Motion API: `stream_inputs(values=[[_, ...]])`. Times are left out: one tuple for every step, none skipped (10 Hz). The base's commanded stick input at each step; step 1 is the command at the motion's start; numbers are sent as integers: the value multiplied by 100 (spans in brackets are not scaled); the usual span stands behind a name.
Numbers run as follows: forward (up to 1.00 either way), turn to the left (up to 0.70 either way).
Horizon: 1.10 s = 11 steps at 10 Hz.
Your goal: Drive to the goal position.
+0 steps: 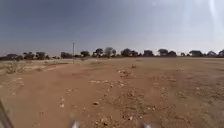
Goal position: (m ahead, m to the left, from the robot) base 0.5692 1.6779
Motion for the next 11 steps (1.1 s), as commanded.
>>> stream_inputs(values=[[50,-35],[50,-50],[50,-50],[50,-50],[50,-50],[50,-50],[50,-50],[50,-50],[50,-50],[50,-50],[50,-50]])
